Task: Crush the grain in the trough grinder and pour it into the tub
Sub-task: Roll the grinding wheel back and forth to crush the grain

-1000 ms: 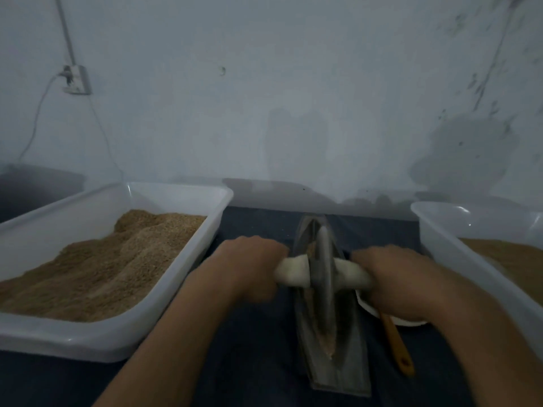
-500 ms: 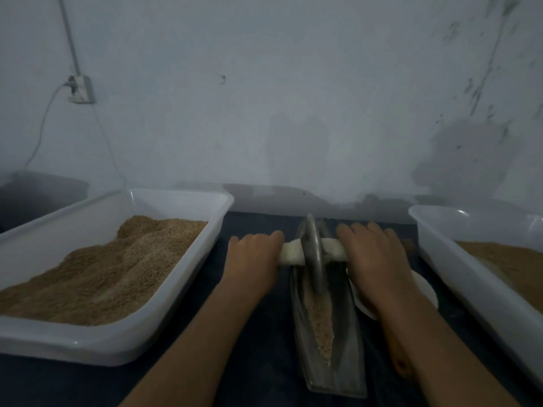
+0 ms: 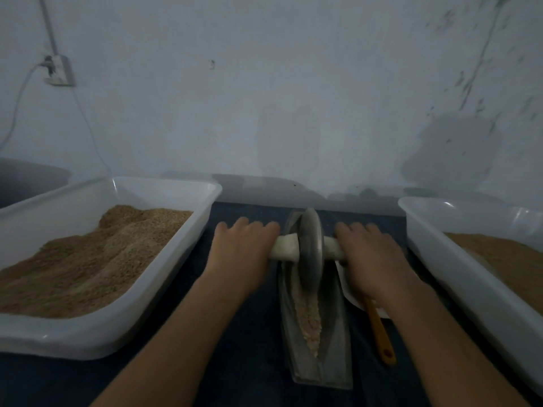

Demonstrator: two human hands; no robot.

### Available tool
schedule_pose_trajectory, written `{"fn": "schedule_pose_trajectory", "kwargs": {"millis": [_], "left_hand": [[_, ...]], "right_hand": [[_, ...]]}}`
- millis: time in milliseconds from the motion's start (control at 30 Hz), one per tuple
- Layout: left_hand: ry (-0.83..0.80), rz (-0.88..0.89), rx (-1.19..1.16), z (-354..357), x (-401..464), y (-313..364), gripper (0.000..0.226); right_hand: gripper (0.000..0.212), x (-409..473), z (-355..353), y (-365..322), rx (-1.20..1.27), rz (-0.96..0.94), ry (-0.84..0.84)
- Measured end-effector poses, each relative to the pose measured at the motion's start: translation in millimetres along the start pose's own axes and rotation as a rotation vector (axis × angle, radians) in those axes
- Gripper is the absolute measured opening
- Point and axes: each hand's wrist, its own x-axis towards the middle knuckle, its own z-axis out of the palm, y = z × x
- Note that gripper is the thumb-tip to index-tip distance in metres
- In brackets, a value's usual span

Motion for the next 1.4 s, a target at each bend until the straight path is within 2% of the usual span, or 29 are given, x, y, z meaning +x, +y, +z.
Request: {"fn": "schedule_pose_trajectory", "kwargs": {"millis": [67,167,233,333,400,467,533,600,667,733,800,833,933,967,1033,1100,1200,1267,1333,1400], "left_hand": [[0.083,-0.067,0.050,9.3,3.4,7.7,0.037],[0.106,-0.065,0.011,10.6,5.9,5.6,0.035],[-0.054,-0.009,-0.086,-0.5,2.4,-4.7,0.033],[-0.375,0.081,-0.185,-23.9,-8.2,-18.6,0.026],[-0.423,0.106,-0.242,-29.8,-13.4,-20.7,0.024],[-0.328,0.102,-0.254,-27.1,-13.9,-15.2,0.028],[-0.088,0.070,-0.168,-17.5,-8.8,-8.2,0.034],[0.116,0.025,-0.115,-8.5,-1.5,-3.6,0.034],[0.155,-0.004,-0.160,-0.9,1.5,-3.7,0.030],[0.129,-0.026,-0.204,3.7,-0.1,-5.8,0.029],[0.083,-0.034,-0.216,1.6,-3.3,-9.3,0.023],[0.019,-0.027,-0.213,-1.8,-5.5,-11.3,0.020],[-0.240,0.029,-0.175,-16.2,-12.1,-15.6,0.022],[-0.291,0.049,-0.168,-19.5,-14.1,-15.4,0.022],[-0.305,0.066,-0.145,-20.5,-14.8,-12.7,0.022],[-0.255,0.032,-0.127,-15.4,-10.2,-8.7,0.026],[-0.101,-0.052,-0.100,-3.3,-1.4,-2.4,0.022],[-0.029,-0.095,-0.051,3.9,1.6,1.6,0.024],[-0.032,-0.088,-0.051,3.4,3.3,2.9,0.024],[-0.131,-0.037,-0.077,-6.2,2.3,-1.2,0.020]], "right_hand": [[0.028,6.2,11.6,-3.0,-0.032,0.036,0.115],[0.028,4.7,6.7,-0.9,-0.031,-0.010,0.123],[0.024,-3.9,-8.9,4.8,0.047,-0.071,-0.025],[0.017,-24.7,-40.4,7.3,0.238,-0.065,-0.407],[0.020,-31.9,-52.4,8.6,0.303,-0.025,-0.537],[0.019,-29.4,-51.7,7.7,0.323,0.004,-0.566],[0.012,-20.8,-38.4,3.1,0.219,0.011,-0.431],[0.016,-12.2,-16.7,0.5,0.076,-0.012,-0.160],[0.023,-7.6,-0.4,-2.3,0.029,-0.001,0.009],[0.027,-6.3,3.3,-3.8,0.041,-0.003,0.083],[0.024,-8.5,-4.6,-4.5,0.052,-0.034,0.072],[0.024,-11.1,-11.9,-4.1,0.063,-0.069,0.013],[0.033,-22.9,-43.1,1.7,0.163,-0.138,-0.330],[0.032,-27.8,-50.8,3.7,0.199,-0.137,-0.430],[0.028,-34.0,-55.8,4.0,0.205,-0.129,-0.503],[0.026,-31.7,-49.1,-1.5,0.119,-0.124,-0.424],[0.022,-18.7,-27.1,-9.9,-0.014,-0.100,-0.136],[0.030,-12.0,-16.8,-12.1,-0.068,-0.075,-0.034],[0.032,-10.6,-15.0,-9.2,-0.073,-0.087,-0.013],[0.025,-13.7,-22.2,-2.7,-0.008,-0.115,-0.090]]}}
